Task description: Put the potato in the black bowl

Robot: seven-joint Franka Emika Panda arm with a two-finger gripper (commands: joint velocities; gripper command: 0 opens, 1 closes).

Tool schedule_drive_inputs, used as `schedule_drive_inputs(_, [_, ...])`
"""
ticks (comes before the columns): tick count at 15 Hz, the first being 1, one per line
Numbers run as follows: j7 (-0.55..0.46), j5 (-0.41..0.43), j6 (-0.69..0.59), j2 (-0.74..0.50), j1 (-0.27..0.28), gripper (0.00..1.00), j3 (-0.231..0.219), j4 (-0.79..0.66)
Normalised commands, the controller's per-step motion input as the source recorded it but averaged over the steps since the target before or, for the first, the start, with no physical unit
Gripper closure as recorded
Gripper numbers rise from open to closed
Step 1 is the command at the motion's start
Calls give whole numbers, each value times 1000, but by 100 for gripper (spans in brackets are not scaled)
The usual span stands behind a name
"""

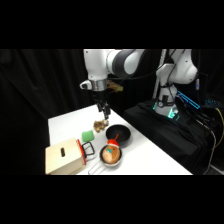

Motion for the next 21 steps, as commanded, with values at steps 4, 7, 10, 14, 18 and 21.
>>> schedule_drive_inputs(4, [16,10,14,-2,1,0,42,32])
schedule_drive_inputs(7, [115,2,75,76,72,0,86,119])
schedule_drive_inputs(10, [197,-12,145,203,109,0,88,223])
schedule_drive_inputs(14, [187,-11,220,349,101,0,56,292])
schedule_drive_inputs(18, [150,-44,225,345,84,0,8,220])
schedule_drive_inputs(21, [134,-68,235,295,83,0,-18,151])
